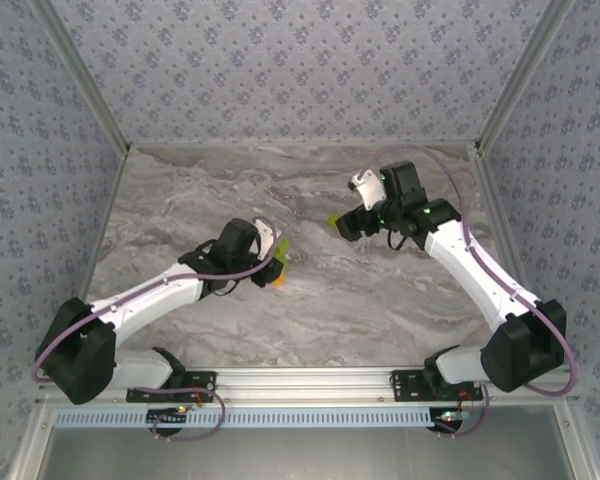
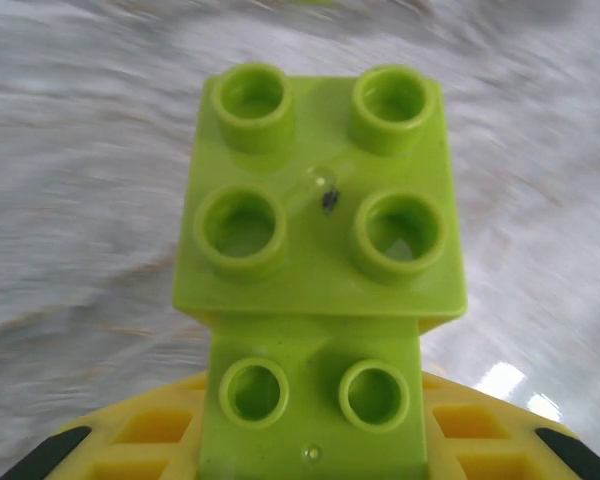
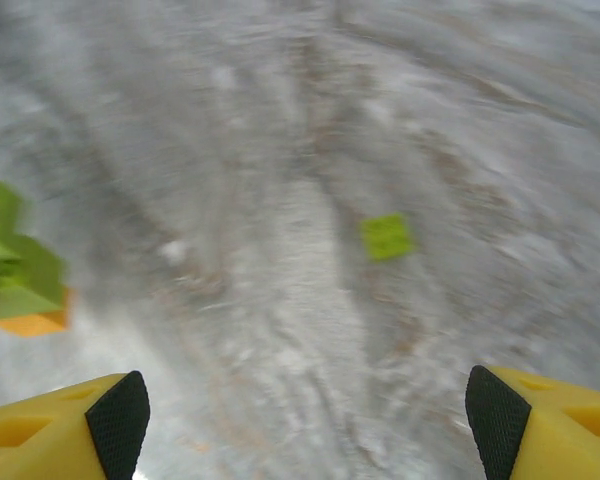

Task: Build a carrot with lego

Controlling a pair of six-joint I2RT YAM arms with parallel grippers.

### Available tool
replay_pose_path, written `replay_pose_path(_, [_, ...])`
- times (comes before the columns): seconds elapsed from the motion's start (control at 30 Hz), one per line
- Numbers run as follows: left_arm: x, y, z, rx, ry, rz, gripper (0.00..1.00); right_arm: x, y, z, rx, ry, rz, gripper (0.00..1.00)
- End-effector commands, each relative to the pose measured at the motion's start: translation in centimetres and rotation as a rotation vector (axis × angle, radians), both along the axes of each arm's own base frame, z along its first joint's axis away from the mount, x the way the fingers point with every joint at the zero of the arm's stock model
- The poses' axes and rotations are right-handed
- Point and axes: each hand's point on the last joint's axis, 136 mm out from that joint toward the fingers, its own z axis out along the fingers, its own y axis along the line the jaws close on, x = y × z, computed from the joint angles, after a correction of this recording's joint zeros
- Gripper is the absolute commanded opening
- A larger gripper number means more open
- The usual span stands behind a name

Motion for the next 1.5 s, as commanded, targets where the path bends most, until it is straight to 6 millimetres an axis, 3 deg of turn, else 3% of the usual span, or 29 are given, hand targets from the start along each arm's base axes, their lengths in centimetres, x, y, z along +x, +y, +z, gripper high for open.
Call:
replay_pose_path(0.0, [5.3,4.2,4.8,-0.041,-0.19,0.434,0.27,2.5,-5.7,-0.5,-0.029,-0.065,-0.435,0.87])
replay_pose_path(0.13, [6.3,8.4,3.3,-0.019,-0.158,0.81,0.28,2.6,-7.8,-3.8,-0.063,-0.032,-0.627,0.87])
replay_pose_path(0.27, [5.8,10.0,2.0,0.064,-0.148,1.053,0.26,2.6,-7.9,-6.4,-0.088,-0.014,-0.681,0.87])
replay_pose_path(0.47, [5.5,7.7,0.6,0.039,-0.165,1.19,0.3,3.0,-6.9,-9.3,-0.13,0.013,-0.705,0.87])
replay_pose_path(0.6, [4.8,7.4,-0.6,0.08,-0.173,1.272,0.33,3.4,-6.2,-10.7,-0.138,0.031,-0.699,0.87])
replay_pose_path(0.8, [4.2,7.2,-2.7,0.059,-0.138,1.317,0.43,5.7,-1.9,-12.2,-0.107,-0.049,-0.445,0.88])
replay_pose_path(1.0, [4.2,6.6,-3.2,0.049,-0.097,1.308,0.5,6.4,2.4,-12.5,-0.02,-0.106,-0.127,0.89])
replay_pose_path(1.13, [4.4,6.2,-3.5,0.05,-0.084,1.296,0.51,6.8,3.4,-13.7,-0.049,-0.08,-0.043,0.89])
replay_pose_path(1.47, [4.9,5.1,-3.3,0.041,-0.065,1.244,0.54,8.8,3.3,-15.9,-0.063,-0.031,-0.018,0.87])
